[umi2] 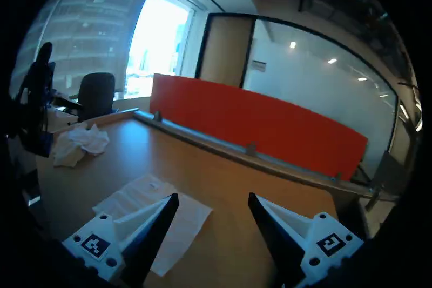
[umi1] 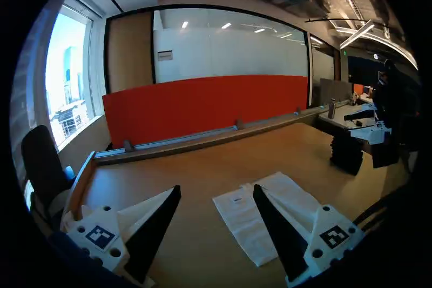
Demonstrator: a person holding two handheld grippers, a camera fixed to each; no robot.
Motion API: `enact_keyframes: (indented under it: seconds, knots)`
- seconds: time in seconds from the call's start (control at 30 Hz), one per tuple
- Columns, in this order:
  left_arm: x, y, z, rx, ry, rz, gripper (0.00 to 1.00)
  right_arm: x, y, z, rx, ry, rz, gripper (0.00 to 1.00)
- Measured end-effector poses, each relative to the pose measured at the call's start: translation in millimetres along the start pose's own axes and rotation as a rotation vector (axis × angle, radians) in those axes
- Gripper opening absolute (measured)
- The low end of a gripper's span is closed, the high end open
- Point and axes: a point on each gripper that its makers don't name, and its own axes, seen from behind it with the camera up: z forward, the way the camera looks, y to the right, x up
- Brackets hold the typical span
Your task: Fold towel
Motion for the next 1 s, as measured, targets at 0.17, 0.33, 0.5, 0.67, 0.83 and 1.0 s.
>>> enact_keyframes:
  seconds: [0.17, 0.33, 0.5, 0.67, 0.83, 1.0]
  knots:
    - [-14.3, 8.0, 1.2, -0.029, -0.038, 0.02, 1.0, -7.9, -10.5, 1.2, 0.058, -0.037, -0.018, 1.0]
    - [-33.3, 17.4, 3.2, -0.057, -0.078, 0.039, 1.0, -21.5, -22.1, 3.7, 0.097, -0.07, -0.034, 1.0]
    - [-56.3, 27.3, 7.2, -0.082, -0.123, 0.052, 1.0, -41.1, -33.2, 8.7, 0.128, -0.105, -0.044, 1.0]
    - [-84.9, 38.2, 13.6, -0.111, -0.178, 0.054, 1.0, -66.0, -43.7, 15.2, 0.157, -0.146, -0.053, 1.0]
    - [-116.5, 48.8, 19.6, -0.143, -0.243, 0.06, 1.0, -92.6, -55.9, 21.3, 0.192, -0.192, -0.06, 1.0]
    - [-148.2, 58.4, 26.2, -0.173, -0.307, 0.071, 1.0, -121.1, -68.8, 27.8, 0.228, -0.241, -0.072, 1.0]
